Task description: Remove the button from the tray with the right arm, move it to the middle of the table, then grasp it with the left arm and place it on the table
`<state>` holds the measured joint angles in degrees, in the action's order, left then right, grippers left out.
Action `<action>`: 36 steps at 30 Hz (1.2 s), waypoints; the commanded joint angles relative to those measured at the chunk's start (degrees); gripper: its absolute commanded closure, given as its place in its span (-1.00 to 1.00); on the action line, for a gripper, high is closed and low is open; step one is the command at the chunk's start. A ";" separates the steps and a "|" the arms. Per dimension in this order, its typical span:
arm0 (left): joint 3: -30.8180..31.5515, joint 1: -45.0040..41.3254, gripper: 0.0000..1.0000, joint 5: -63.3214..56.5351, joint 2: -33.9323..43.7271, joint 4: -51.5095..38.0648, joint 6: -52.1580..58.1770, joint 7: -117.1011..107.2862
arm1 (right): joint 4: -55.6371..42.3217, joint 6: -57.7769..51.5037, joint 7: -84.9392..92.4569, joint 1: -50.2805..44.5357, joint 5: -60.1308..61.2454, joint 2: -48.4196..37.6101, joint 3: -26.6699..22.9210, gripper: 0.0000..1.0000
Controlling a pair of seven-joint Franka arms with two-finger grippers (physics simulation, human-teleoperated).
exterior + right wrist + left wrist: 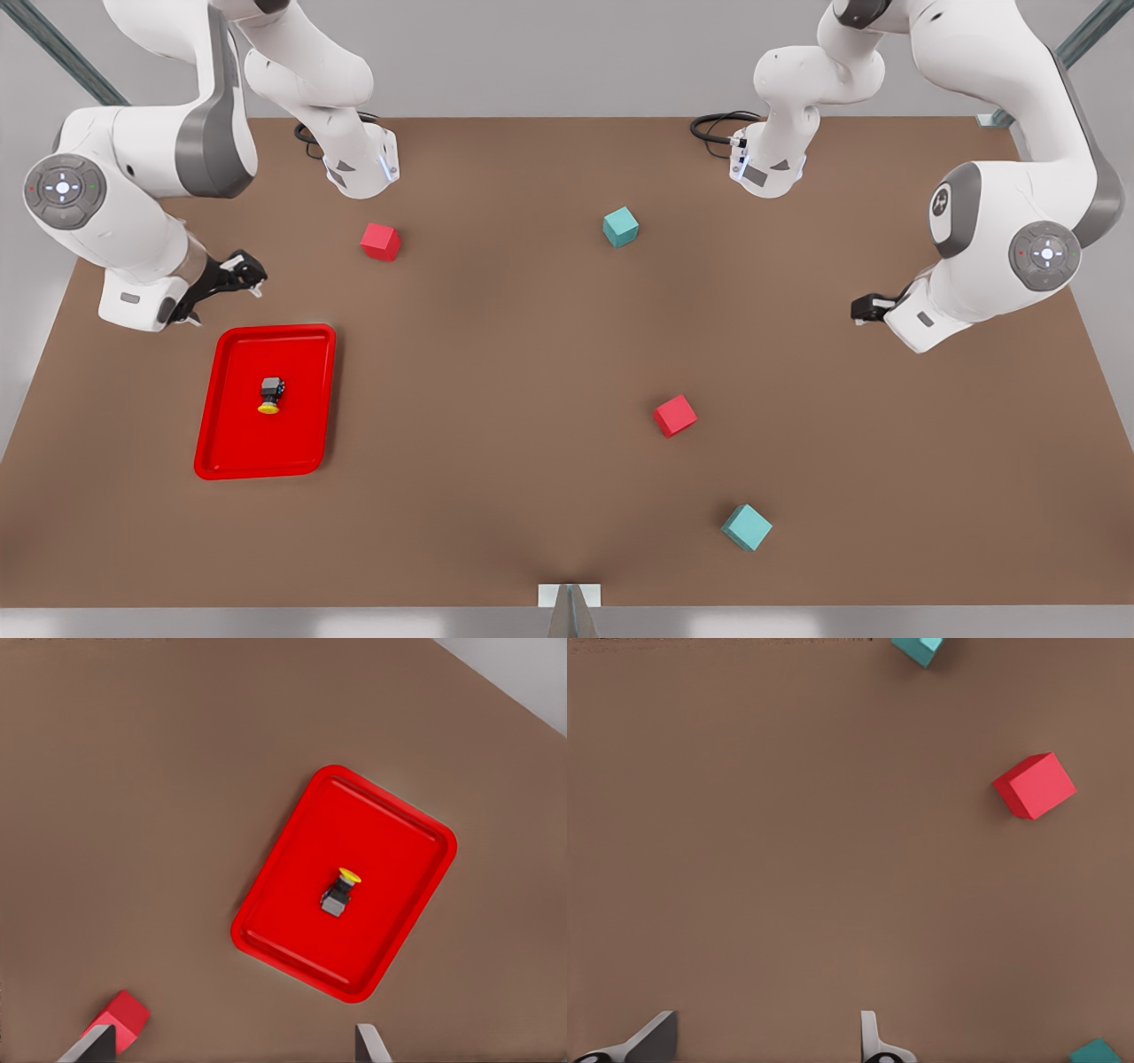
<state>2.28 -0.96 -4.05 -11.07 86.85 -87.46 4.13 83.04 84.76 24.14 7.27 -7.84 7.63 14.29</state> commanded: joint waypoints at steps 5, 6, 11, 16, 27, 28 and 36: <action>0.01 0.00 -1.00 -0.17 -0.35 -0.01 -0.95 3.34 | 0.98 12.35 -18.16 0.72 -1.04 12.48 -2.07 -1.00; 0.01 0.00 -1.00 0.01 -0.44 -0.01 -0.95 3.34 | 0.89 16.13 -18.95 1.25 -1.13 16.79 -3.22 -1.00; 0.01 0.00 -1.00 0.19 -1.14 -0.01 -0.95 3.34 | 8.45 32.66 -39.60 1.43 -0.69 22.78 -9.28 -1.00; 0.01 0.00 -1.00 0.19 -1.14 -0.01 -0.95 3.43 | 8.10 34.50 -36.97 6.35 -0.60 29.36 -9.54 -1.00; 0.01 0.00 -1.00 0.19 -1.93 -0.01 -1.04 3.43 | 25.85 46.80 -31.79 7.58 -0.34 22.25 -9.46 -1.00; 0.01 0.00 -1.00 0.19 -2.02 -0.01 -1.22 3.43 | 26.47 47.78 -28.98 8.02 2.90 22.25 -9.54 -1.00; 0.01 0.00 -1.00 0.19 -2.37 -0.01 -1.31 3.43 | 27.87 48.04 -9.47 8.81 3.71 23.13 -9.63 -1.00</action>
<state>2.28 -0.97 -3.82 -13.50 86.86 -88.72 7.10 110.95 130.94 0.55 15.95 -4.04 30.69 4.68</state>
